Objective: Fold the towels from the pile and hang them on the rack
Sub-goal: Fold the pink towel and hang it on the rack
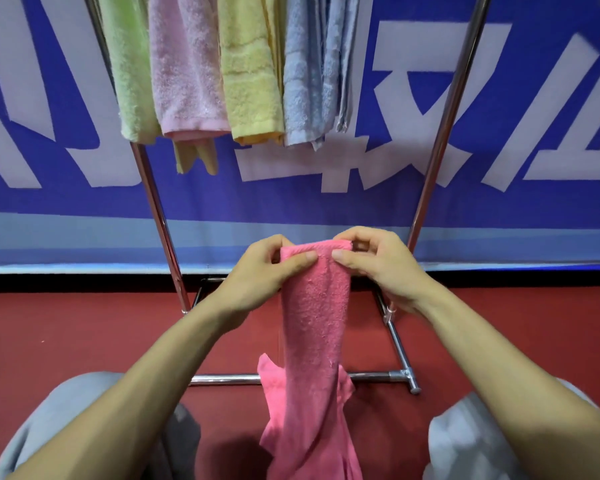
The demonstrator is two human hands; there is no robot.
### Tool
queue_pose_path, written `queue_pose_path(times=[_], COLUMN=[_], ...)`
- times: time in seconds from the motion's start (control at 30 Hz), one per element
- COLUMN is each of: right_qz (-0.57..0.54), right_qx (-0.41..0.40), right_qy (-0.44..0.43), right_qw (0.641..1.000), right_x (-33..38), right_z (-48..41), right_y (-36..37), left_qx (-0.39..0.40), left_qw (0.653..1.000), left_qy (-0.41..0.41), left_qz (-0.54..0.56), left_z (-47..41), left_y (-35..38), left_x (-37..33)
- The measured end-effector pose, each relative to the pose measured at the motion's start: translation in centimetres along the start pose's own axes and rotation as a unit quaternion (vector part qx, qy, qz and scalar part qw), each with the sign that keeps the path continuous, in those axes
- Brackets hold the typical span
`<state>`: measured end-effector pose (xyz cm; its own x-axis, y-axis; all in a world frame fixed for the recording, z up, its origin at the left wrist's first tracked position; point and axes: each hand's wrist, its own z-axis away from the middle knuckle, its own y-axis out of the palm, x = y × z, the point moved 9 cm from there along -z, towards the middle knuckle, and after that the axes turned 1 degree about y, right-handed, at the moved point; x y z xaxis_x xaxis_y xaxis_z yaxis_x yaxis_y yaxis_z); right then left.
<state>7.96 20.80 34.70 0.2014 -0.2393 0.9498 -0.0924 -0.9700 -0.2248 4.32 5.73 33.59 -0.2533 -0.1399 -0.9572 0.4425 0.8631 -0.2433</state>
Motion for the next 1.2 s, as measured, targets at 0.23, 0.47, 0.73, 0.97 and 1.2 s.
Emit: queue_pose_path(times=[0.23,0.47,0.73,0.97,1.2], right_qz=[-0.091,-0.012,-0.035,0.107,0.092], right_qx=[-0.084,-0.076,-0.186,-0.329,-0.3], right_qy=[-0.012,-0.111,-0.268,-0.349,-0.341], right_qw=[0.992,0.991,0.945,0.871,0.886], right_x=[7.4,18.4,32.5,37.9,38.2], right_z=[-4.5,-8.7,-10.7,-8.3,-8.2], right_y=[-2.9,-5.7,-10.1,-11.6,-12.4], left_qx=[-0.061,-0.081,-0.225,-0.254,-0.234], left_qw=[0.994,0.991,0.9,0.856,0.912], left_qy=[0.053,0.104,0.361,0.396,0.32], left_qz=[0.075,0.026,-0.091,-0.213,-0.108], left_z=[-4.3,-8.7,-7.7,-6.7,-8.8], left_y=[-3.0,-6.0,-9.4,-8.8,-9.4], left_x=[-8.0,-17.9,-35.7,-40.1,-40.0])
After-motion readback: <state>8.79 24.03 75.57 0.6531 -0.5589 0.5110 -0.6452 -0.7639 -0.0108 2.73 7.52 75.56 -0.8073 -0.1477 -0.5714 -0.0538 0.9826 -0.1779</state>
